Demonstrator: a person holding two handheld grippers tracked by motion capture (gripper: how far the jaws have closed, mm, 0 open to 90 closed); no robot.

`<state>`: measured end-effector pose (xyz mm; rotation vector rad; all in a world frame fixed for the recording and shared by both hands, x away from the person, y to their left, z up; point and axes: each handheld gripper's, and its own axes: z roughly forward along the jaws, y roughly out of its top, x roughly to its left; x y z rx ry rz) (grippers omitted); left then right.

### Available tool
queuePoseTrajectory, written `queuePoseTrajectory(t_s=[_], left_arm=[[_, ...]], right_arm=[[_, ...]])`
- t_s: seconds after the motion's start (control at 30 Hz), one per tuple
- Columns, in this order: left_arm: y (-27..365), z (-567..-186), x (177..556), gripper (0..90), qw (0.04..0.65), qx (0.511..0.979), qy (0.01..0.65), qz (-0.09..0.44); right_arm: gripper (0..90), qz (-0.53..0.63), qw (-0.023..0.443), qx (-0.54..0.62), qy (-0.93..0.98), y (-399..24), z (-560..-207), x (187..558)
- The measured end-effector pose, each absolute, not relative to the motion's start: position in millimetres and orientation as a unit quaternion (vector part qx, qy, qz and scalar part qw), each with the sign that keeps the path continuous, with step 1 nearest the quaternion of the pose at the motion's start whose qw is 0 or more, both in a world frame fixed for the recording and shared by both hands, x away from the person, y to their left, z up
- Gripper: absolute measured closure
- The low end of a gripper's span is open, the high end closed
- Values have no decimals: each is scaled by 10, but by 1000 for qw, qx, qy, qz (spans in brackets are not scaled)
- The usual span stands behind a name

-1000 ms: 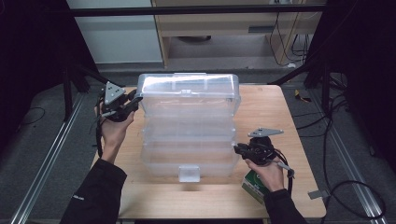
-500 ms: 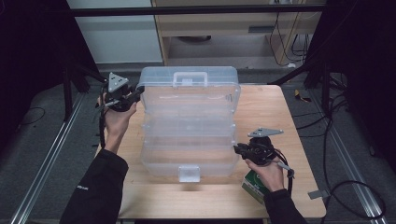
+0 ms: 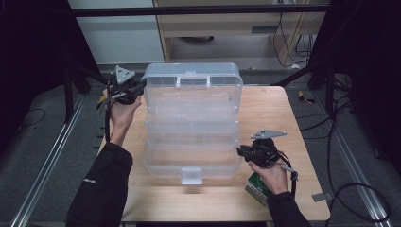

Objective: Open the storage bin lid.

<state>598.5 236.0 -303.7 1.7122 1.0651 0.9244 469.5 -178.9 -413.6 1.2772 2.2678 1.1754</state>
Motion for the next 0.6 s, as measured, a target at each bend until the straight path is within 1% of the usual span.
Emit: queuePoseTrajectory(t_s=[0.6], left_arm=[[2326,-3079,6314,844,441,690,452,355]], right_arm=[[757,405,140,444,787,-1784,-4131,4695]])
